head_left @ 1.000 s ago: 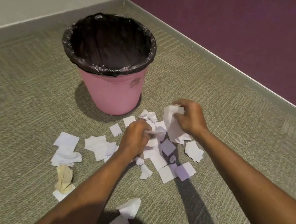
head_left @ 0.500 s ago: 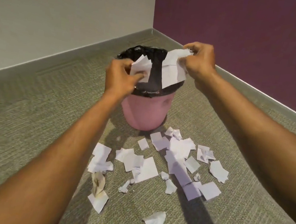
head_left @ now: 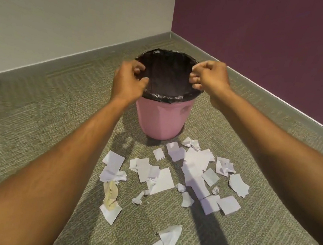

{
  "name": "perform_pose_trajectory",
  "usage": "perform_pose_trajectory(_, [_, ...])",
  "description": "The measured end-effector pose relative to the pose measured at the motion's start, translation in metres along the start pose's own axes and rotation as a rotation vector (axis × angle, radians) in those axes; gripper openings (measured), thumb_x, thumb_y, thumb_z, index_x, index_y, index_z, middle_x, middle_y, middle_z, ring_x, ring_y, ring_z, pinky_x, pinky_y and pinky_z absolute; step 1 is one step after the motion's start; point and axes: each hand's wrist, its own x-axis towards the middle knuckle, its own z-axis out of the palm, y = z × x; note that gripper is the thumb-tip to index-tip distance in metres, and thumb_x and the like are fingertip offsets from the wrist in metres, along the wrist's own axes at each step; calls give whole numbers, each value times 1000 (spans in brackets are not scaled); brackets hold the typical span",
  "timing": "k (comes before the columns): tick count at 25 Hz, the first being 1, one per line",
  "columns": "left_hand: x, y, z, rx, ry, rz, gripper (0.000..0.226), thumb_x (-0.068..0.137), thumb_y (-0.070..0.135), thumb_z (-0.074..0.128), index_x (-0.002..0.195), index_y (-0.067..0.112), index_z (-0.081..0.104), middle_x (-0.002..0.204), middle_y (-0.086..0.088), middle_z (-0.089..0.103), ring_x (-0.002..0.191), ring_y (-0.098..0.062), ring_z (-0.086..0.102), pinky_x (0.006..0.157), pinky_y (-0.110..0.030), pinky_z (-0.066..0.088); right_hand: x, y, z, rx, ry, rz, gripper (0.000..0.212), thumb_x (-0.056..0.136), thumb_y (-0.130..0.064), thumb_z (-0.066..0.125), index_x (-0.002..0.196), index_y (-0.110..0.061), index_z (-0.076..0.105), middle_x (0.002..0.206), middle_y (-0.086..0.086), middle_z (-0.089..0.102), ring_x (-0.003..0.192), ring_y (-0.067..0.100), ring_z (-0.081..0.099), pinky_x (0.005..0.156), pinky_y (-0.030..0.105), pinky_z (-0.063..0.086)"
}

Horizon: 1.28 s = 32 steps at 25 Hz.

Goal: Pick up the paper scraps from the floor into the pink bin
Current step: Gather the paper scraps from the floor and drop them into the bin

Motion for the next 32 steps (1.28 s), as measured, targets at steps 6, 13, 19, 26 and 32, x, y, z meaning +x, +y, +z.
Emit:
perform_pose_trajectory(6, [-71, -65, 18, 149, 44, -90, 1, 91, 13, 61, 92, 13, 61, 103, -5, 61, 88, -17, 60, 80, -35, 55, -38, 75, -35, -249, -63, 104, 16, 89, 5, 57, 78, -4, 65, 79, 6, 65, 68, 13, 61, 57, 21, 48])
perform_pose_trajectory(13, [-139, -151, 74, 643, -723, -209, 65, 84, 47, 68, 136, 15, 45, 132, -16, 47, 125, -35, 47, 98, -48, 46, -34, 198, -66, -611, -287, 382, 40, 79, -9, 77, 115, -4, 61, 107, 13, 64, 99, 31, 63, 76, 34, 50])
perform_pose_trajectory(19, [-180, -163, 120, 915, -954, -127, 107, 75, 65, 67, 153, 25, 5, 161, -17, 2, 147, -39, 9, 108, -61, 27, -19, 243, -49, -969, -516, 282, 87, 77, -13, 81, 149, -8, 32, 143, 20, 47, 124, 35, 52, 93, 36, 47])
perform_pose_trajectory(26, [-188, -145, 140, 978, -900, -90, 97, 73, 45, 80, 146, 8, 27, 147, -24, 28, 132, -40, 34, 95, -51, 46, -17, 268, -27, -1157, -540, 253, 95, 70, -45, 83, 146, -19, 32, 139, 19, 44, 122, 40, 50, 96, 47, 50])
perform_pose_trajectory(32, [-191, -128, 136, 948, -873, 156, 36, 93, 15, 54, 127, 4, 55, 122, -20, 55, 114, -34, 54, 95, -41, 45, -35, 273, -16, -1258, -544, 85, 64, 81, -29, 76, 136, -16, 45, 131, 13, 51, 114, 32, 56, 87, 40, 48])
